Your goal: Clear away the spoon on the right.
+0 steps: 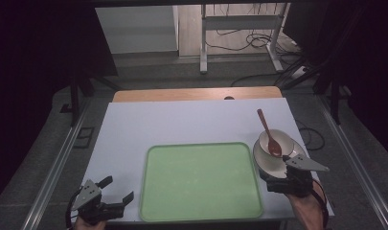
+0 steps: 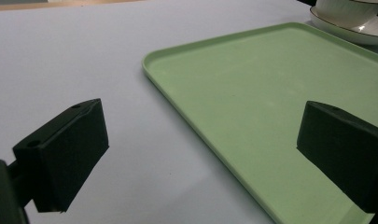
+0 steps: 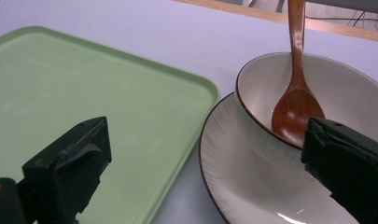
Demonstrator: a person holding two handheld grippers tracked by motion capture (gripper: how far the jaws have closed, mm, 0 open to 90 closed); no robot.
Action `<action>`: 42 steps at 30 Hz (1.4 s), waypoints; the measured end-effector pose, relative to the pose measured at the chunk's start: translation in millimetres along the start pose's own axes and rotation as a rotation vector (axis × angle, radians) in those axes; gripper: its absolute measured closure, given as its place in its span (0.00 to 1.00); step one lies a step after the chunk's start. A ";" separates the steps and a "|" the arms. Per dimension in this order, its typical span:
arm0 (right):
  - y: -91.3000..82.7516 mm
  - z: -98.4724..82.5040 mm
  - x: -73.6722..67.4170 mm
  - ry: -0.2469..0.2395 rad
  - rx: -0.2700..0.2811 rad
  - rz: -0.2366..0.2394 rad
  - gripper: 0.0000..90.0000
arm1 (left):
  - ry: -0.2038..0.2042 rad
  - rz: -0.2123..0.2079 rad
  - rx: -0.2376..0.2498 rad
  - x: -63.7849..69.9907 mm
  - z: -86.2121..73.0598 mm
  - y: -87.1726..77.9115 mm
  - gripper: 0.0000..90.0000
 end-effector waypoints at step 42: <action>38.2 30.1 46.2 0.029 -0.180 -0.005 0.19 | -0.002 0.003 -0.002 -0.2 -0.2 -0.3 0.02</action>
Point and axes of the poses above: each handheld gripper's, and its own axes: y roughly forward along the jaws, z roughly out of its top, x roughly to its right, the point moved 2 cm from there along y, roughly forward along the jaws, and after that the axes turned 14 degrees about -y, right-handed, at the moved point
